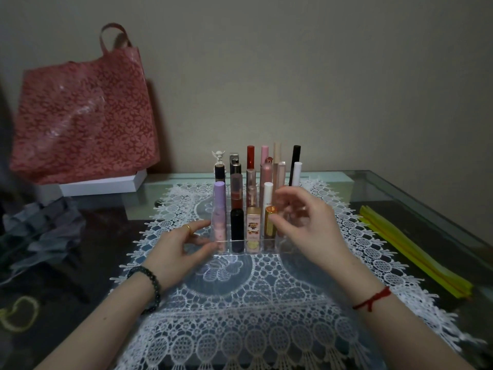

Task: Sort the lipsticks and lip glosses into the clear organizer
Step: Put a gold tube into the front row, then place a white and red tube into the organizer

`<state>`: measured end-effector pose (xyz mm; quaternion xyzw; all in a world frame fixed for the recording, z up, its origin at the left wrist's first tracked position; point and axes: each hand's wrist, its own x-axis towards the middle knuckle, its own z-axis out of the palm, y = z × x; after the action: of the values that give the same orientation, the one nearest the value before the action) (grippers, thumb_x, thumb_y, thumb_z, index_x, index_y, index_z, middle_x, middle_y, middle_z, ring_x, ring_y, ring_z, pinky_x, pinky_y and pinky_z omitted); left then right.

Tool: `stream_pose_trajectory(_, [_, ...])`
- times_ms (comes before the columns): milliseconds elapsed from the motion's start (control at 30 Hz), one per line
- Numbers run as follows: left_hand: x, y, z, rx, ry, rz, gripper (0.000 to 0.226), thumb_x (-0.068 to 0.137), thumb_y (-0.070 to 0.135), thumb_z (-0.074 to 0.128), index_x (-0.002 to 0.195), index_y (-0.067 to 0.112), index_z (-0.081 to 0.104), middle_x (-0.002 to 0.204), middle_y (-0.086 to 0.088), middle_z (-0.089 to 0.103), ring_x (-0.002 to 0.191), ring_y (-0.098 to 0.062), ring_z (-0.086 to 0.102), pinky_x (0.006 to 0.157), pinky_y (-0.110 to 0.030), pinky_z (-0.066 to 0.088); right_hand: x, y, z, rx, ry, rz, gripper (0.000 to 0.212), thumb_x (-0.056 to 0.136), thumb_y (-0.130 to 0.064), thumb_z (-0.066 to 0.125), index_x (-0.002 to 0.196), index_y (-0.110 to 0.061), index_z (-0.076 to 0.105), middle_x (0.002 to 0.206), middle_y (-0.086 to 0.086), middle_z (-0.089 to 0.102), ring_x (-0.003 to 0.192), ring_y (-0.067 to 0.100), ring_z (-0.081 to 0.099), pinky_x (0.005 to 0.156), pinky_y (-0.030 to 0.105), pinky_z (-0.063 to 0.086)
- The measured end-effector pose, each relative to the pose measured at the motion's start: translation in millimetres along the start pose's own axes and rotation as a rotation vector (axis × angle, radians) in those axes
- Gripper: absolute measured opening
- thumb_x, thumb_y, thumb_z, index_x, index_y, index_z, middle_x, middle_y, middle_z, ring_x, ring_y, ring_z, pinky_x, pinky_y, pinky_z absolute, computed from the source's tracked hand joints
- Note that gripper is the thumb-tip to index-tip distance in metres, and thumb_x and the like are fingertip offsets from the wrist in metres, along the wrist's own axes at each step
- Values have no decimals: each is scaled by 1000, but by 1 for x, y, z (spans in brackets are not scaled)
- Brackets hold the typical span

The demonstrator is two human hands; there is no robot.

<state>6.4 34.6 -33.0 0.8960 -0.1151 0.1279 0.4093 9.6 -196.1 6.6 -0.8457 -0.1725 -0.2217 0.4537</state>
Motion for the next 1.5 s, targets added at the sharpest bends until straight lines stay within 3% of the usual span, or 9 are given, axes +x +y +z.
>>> stream_pose_trajectory(100, [0, 0, 0, 4, 5, 0, 52, 75, 36, 65, 124, 27, 48, 80, 17, 65, 74, 12, 60, 56, 1, 41, 7, -14, -7, -81, -18, -96, 35, 70, -34, 57, 104, -32, 56, 87, -22, 55, 78, -6, 53, 69, 4, 44])
stream_pose_trajectory(233, [2, -1, -1, 12, 5, 14, 52, 75, 37, 65, 124, 26, 49, 81, 20, 64, 76, 12, 60, 59, -1, 42, 21, -30, -7, -388, -222, -251, 34, 79, -33, 61, 112, -28, 57, 98, -19, 53, 89, -3, 43, 83, 14, 34])
stream_pose_trajectory(367, [1, -1, -1, -1, 5, 0, 53, 75, 39, 65, 124, 27, 49, 81, 21, 64, 77, 13, 59, 58, -1, 42, 30, -34, -2, -529, -336, -309, 32, 81, -34, 61, 111, -26, 59, 103, -10, 63, 87, 0, 40, 79, 17, 33])
stream_pose_trajectory(733, [-1, 2, 0, -4, 19, 17, 52, 76, 36, 66, 124, 25, 49, 82, 23, 60, 80, 12, 55, 57, 4, 38, 33, -34, 2, -540, -348, -273, 26, 81, -28, 63, 107, -27, 61, 95, -14, 59, 83, 0, 40, 76, 18, 33])
stream_pose_trajectory(833, [-1, 2, 0, -31, 12, -6, 52, 75, 35, 65, 124, 26, 49, 81, 20, 61, 73, 9, 60, 56, 2, 39, 33, -34, 2, -512, -343, -266, 26, 81, -26, 64, 107, -26, 62, 96, -13, 60, 84, 0, 42, 78, 17, 35])
stream_pose_trajectory(967, [-1, 3, 0, -29, 5, -8, 52, 76, 35, 64, 124, 27, 48, 80, 22, 61, 73, 17, 56, 54, 2, 39, 31, -33, -1, -481, -346, -253, 26, 80, -27, 64, 105, -26, 62, 97, -14, 60, 85, 0, 45, 82, 17, 38])
stream_pose_trajectory(1133, [-1, 3, 0, -36, 0, -26, 51, 75, 36, 65, 124, 29, 48, 79, 19, 62, 71, 8, 61, 54, 0, 41, 27, -26, -12, -442, -293, -212, 24, 78, -27, 66, 102, -27, 63, 98, -15, 58, 86, -2, 47, 77, 9, 34])
stream_pose_trajectory(1300, [-1, 2, 0, -53, 6, -36, 51, 75, 36, 65, 123, 28, 49, 79, 19, 63, 73, 11, 59, 53, 0, 41, 24, -19, -14, -377, -257, -196, 25, 79, -26, 64, 104, -27, 62, 93, -19, 55, 79, -7, 48, 64, 3, 36])
stream_pose_trajectory(1500, [0, 2, -1, -41, 3, -20, 50, 76, 32, 66, 123, 25, 50, 78, 18, 62, 74, 14, 58, 53, 1, 39, 34, -5, -43, -24, 117, -67, 14, 78, -20, 67, 87, -31, 66, 76, -19, 63, 61, -4, 54, 53, 6, 42])
